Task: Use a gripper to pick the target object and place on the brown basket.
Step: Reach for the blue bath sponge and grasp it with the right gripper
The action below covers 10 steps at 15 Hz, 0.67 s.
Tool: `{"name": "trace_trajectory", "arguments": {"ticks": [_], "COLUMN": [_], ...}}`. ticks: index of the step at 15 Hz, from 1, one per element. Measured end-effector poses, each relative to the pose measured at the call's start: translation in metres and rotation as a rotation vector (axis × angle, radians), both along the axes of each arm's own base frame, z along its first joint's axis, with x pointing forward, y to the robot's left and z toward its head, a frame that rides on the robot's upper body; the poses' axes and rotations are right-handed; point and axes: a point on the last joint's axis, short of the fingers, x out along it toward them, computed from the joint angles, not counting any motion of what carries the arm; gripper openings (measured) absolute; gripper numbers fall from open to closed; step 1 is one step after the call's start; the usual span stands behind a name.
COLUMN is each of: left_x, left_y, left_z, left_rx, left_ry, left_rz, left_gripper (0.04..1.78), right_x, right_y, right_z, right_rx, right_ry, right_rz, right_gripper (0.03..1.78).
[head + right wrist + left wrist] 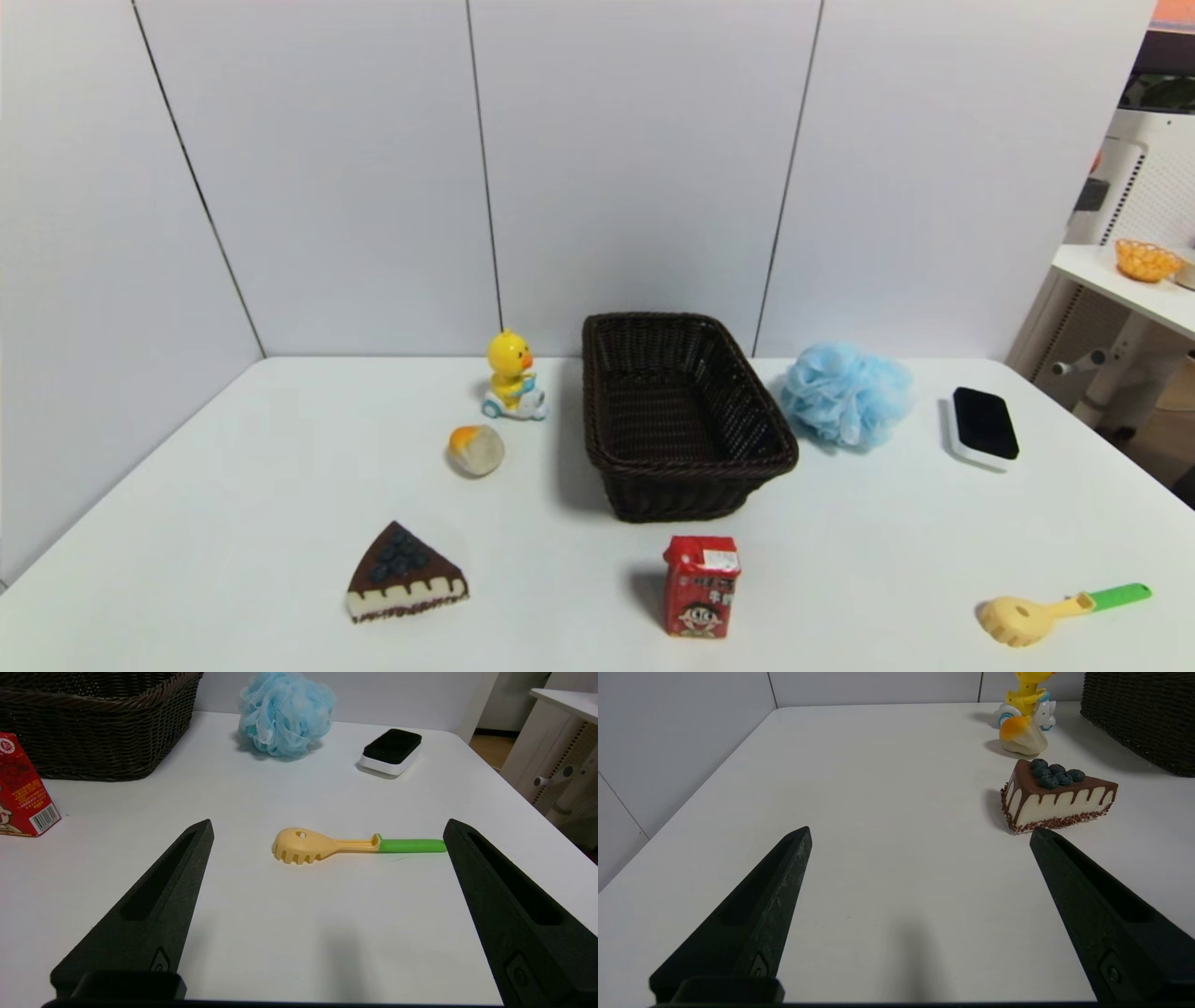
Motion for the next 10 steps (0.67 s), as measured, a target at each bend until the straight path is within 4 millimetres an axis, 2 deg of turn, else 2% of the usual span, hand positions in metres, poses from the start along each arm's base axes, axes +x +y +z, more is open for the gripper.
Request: {"name": "trace_trajectory", "arguments": {"ticks": [6, 8, 10], "left_x": [0.000, 0.000, 0.000], "left_y": [0.000, 0.000, 0.000], "left_z": [0.000, 0.000, 0.000], "left_rx": [0.000, -0.001, 0.000], "left_ry": [0.000, 0.000, 0.000], "left_rz": [0.000, 0.000, 0.000], "left_gripper": [1.69, 1.69, 1.69], "right_x": [0.000, 0.000, 0.002], "right_y": [0.000, 0.000, 0.000], "right_z": [0.004, 0.019, 0.045], "right_rx": [-0.013, -0.023, -0.027], "right_ry": [0.006, 0.003, -0.005], "right_rz": [-0.001, -0.002, -0.001], "right_gripper": [1.70, 1.70, 1.70]}}
